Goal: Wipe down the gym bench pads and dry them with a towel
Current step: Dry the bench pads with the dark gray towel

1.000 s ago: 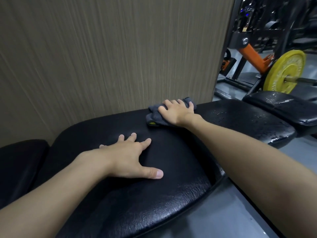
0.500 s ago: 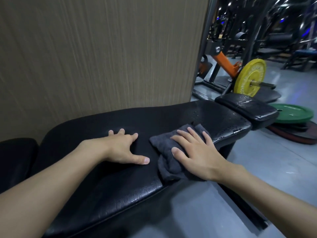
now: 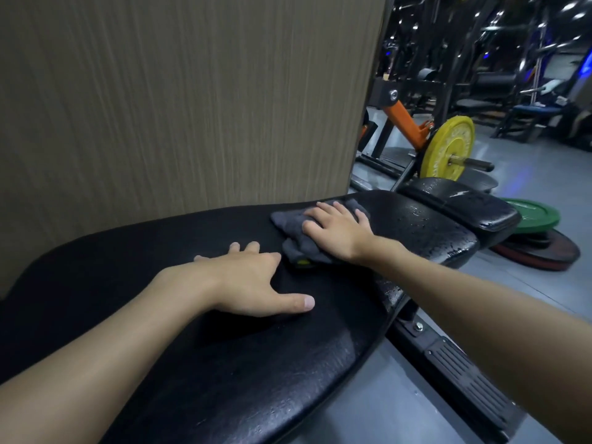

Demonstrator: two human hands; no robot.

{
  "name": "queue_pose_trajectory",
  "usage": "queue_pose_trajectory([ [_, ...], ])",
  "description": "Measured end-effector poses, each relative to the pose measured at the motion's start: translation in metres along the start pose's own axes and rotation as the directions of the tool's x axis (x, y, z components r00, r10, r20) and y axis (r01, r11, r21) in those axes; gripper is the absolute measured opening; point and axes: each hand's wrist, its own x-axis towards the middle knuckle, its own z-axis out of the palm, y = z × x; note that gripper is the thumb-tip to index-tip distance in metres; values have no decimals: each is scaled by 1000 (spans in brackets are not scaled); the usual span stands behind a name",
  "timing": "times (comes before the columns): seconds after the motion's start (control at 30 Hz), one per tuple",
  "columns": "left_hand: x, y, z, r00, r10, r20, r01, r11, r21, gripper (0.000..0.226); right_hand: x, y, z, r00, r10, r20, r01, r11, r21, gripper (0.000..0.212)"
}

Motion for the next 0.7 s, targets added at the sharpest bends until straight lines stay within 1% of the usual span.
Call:
queue_pose_trajectory([
  [0.1, 3, 8, 1, 999, -36, -20, 36, 999, 14, 112, 37, 4, -3, 1000, -20, 0, 20, 1000, 12, 65],
  [0.17, 5, 9, 2, 998, -57, -26, 57, 998, 5, 118, 55, 7, -5, 999, -30, 21, 30, 999, 32, 67],
  [0.27, 6, 11, 4, 994, -103, -26, 102, 993, -55, 129, 72, 12, -5, 997, -66, 37, 65, 997, 44, 67],
  [0.33, 2, 14, 4, 990, -137, -25, 134, 987, -90, 134, 73, 15, -4, 994, -100, 48, 97, 994, 55, 64],
  [0.5, -9, 32, 4, 977, -205, -62, 194, 970, -147, 127, 36, 31, -4, 975, -219, 42, 214, 972, 99, 60],
  [0.53, -11, 38, 3, 975, -206, -81, 192, 970, -151, 121, 23, 36, -6, 969, -247, 34, 242, 965, 98, 60],
  [0.6, -15, 48, 3, 973, -201, -116, 181, 969, -166, 98, -10, 44, -7, 956, -293, 12, 291, 953, 86, 58],
  [0.7, -19, 63, 0, 964, -214, -161, 183, 965, -186, 73, -66, 57, -11, 940, -337, -62, 340, 939, 52, 61],
])
